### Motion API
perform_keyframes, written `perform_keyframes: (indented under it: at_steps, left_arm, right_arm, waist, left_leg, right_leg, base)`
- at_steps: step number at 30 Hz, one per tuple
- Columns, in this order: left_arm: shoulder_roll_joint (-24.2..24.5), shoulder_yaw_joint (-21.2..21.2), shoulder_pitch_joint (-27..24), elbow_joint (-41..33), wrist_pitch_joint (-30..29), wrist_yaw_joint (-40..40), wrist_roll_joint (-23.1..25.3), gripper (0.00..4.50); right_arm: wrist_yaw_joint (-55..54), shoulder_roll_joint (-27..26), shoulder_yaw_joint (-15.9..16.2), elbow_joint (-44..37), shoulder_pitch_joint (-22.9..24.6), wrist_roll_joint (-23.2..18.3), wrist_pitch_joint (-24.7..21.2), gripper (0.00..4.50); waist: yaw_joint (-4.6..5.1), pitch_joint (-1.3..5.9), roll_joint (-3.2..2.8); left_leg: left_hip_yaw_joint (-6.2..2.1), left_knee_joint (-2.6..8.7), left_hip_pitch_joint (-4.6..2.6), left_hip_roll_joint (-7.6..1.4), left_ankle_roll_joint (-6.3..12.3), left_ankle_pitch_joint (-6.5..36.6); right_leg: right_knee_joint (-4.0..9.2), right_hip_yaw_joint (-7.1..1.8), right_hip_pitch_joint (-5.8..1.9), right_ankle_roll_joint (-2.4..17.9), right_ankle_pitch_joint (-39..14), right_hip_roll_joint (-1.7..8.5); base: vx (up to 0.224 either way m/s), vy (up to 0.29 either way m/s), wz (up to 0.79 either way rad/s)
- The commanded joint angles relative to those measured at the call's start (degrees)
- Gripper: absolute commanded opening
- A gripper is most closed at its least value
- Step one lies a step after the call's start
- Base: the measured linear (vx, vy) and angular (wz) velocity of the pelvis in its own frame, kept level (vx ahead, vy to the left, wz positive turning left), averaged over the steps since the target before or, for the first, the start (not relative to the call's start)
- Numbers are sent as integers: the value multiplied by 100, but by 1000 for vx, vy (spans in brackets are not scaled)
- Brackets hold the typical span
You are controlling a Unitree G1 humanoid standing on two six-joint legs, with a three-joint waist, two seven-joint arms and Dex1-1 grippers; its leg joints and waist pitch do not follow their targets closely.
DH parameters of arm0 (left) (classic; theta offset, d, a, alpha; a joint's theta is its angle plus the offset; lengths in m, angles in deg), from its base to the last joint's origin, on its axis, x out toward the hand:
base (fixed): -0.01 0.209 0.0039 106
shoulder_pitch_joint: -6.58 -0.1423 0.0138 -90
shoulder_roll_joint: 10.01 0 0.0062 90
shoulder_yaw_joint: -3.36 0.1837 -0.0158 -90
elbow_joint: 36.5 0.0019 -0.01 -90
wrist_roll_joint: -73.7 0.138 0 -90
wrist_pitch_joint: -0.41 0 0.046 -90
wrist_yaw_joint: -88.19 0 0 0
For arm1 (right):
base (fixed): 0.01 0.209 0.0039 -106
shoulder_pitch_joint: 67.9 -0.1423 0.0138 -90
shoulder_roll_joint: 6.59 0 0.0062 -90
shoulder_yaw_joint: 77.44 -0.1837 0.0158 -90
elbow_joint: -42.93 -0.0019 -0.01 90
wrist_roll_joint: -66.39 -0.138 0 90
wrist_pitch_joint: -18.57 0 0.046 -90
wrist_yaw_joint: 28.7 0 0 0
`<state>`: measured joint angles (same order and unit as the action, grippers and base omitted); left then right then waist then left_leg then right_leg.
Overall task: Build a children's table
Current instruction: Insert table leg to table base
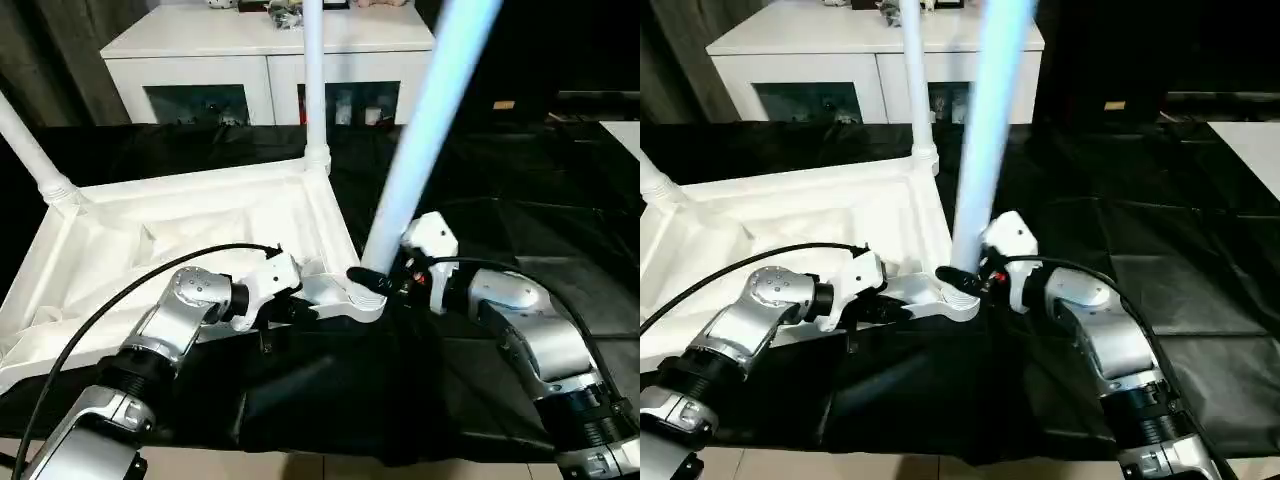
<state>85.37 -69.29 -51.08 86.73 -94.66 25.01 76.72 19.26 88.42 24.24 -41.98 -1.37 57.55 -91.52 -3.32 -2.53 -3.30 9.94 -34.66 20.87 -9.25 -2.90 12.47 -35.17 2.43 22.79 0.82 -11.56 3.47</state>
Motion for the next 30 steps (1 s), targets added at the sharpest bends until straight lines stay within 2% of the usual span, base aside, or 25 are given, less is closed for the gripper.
perform_keyframes:
  at_steps: [1,3,5,6,10,15,20,23,25,30]
  left_arm:
    - [91,-54,-24,266,-136,253,126,0]
    - [97,-53,-29,266,-133,254,123,0]
    - [104,-43,-58,247,-135,261,115,0]
    - [105,-40,-70,235,-140,259,112,0]
    - [108,-37,-90,225,-140,254,114,0]
    - [102,-33,-85,235,-138,254,118,0]
    - [71,-40,-55,269,-114,287,114,0]
    - [55,-42,-53,262,-114,303,111,0]
    - [49,-40,-54,262,-115,307,111,0]
    - [44,-33,-65,292,-83,305,115,0]
  right_arm:
    - [347,26,501,183,116,78,-396,184]
    - [431,19,559,217,66,60,-440,184]
    - [606,-36,626,406,-103,-14,-558,184]
    - [708,-65,630,526,-191,-69,-610,184]
    - [987,-95,621,927,-396,-150,-669,184]
    - [1094,-138,486,1400,-571,-197,-706,184]
    - [920,-153,257,2054,-679,-79,-438,184]
    - [756,-189,176,2258,-678,-18,-280,184]
    - [695,-200,171,2341,-657,30,-181,184]
    - [732,-207,242,2383,-556,124,37,184]
  waist:
    - [-34,273,91]
    - [-30,276,92]
    - [-23,285,134]
    - [-24,283,118]
    - [-15,270,132]
    - [-12,258,117]
    - [2,252,111]
    - [29,244,121]
    - [52,239,127]
    - [69,241,139]
  left_leg:
    - [-153,481,-15,-391,294,869]
    - [-152,482,-25,-396,275,907]
    - [-151,477,-12,-391,295,820]
    - [-144,470,-23,-390,301,839]
    - [-145,483,-29,-394,268,924]
    - [-144,500,-69,-402,222,1038]
    - [-146,510,-76,-400,166,1131]
    - [-163,542,-93,-412,87,1380]
    - [-172,554,-106,-409,28,1586]
    - [-176,563,-107,-409,29,1653]
  right_leg:
    - [452,-300,-271,1283,-1153,536]
    - [459,-299,-267,1263,-1210,534]
    - [440,-299,-281,1278,-1097,537]
    - [448,-299,-269,1303,-1129,543]
    - [459,-301,-280,1310,-1272,543]
    - [473,-301,-275,1338,-1370,545]
    - [495,-306,-274,1331,-1507,551]
    - [515,-302,-262,1284,-1737,548]
    - [543,-303,-248,1224,-1961,551]
    - [558,-314,-235,1173,-2021,549]
  base:
    - [0,0,0]
    - [0,0,0]
    - [0,0,0]
    - [0,0,0]
    - [0,0,0]
    - [0,0,0]
    - [0,0,0]
    - [0,0,0]
    - [0,0,0]
    - [0,0,0]
